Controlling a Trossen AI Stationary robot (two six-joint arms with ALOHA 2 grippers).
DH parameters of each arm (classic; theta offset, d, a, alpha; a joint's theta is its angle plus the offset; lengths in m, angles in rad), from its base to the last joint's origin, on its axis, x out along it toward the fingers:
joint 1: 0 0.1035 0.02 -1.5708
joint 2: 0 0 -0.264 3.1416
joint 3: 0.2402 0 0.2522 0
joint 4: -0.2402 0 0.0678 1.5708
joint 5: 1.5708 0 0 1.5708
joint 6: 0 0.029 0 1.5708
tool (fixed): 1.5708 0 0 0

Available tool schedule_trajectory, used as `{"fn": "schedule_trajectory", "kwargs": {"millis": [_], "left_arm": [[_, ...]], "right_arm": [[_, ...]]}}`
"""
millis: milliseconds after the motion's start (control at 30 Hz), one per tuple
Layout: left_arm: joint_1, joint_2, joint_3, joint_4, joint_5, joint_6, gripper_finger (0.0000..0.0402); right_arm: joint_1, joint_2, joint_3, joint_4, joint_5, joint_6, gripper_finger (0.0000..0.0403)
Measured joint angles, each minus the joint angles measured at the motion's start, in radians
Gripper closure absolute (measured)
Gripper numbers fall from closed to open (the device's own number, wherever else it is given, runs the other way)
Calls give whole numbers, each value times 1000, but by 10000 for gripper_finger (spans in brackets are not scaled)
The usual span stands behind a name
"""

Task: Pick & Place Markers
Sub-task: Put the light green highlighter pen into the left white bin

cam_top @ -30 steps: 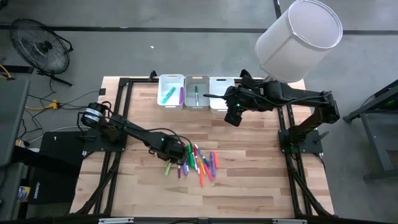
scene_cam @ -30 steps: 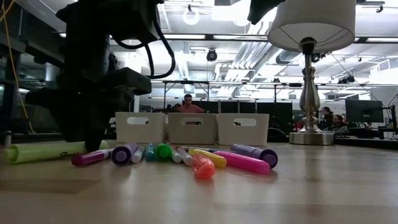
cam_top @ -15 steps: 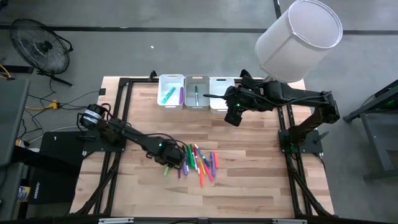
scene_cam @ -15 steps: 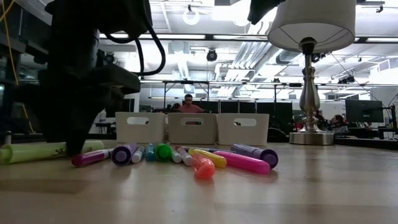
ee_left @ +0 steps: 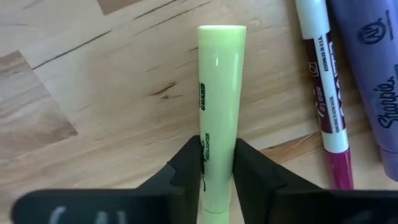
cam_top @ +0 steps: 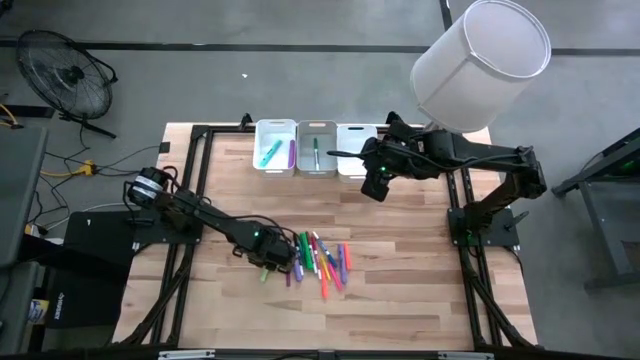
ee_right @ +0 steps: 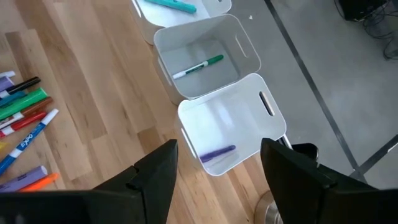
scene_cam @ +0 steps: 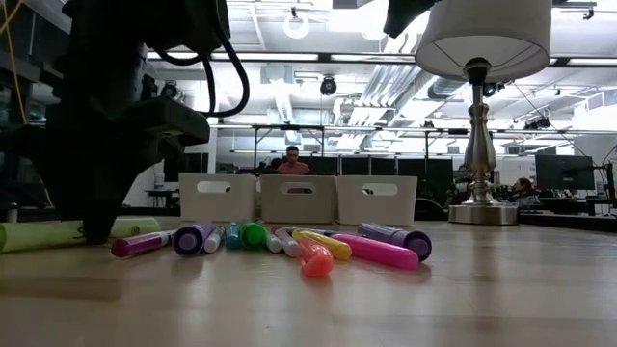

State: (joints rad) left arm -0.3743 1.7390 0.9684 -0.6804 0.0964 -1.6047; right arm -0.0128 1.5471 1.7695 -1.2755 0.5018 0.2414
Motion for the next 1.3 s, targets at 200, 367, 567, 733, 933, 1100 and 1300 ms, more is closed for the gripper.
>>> {"fn": "schedule_trajectory", "kwargs": {"millis": [200,367,567,733,933,1100,1300], "left_arm": [[-1,0,0,7,-15,20,349],[-1,0,-1,19,-34,26,349],[-1,0,-1,20,-45,32,349],[-1,-7,-1,20,-55,37,349],[1,-59,-4,4,-130,48,349],[10,-117,-4,-17,-161,46,349],[72,-206,-3,-50,-235,90,349]], "right_arm": [[0,0,0,0,0,0,185],[0,0,0,0,0,0,185],[0,0,0,0,0,1,185],[0,0,0,-3,0,4,185],[0,0,0,-28,-3,13,185],[1,0,0,-45,-22,27,185],[9,0,-3,-49,-35,43,185]]}}
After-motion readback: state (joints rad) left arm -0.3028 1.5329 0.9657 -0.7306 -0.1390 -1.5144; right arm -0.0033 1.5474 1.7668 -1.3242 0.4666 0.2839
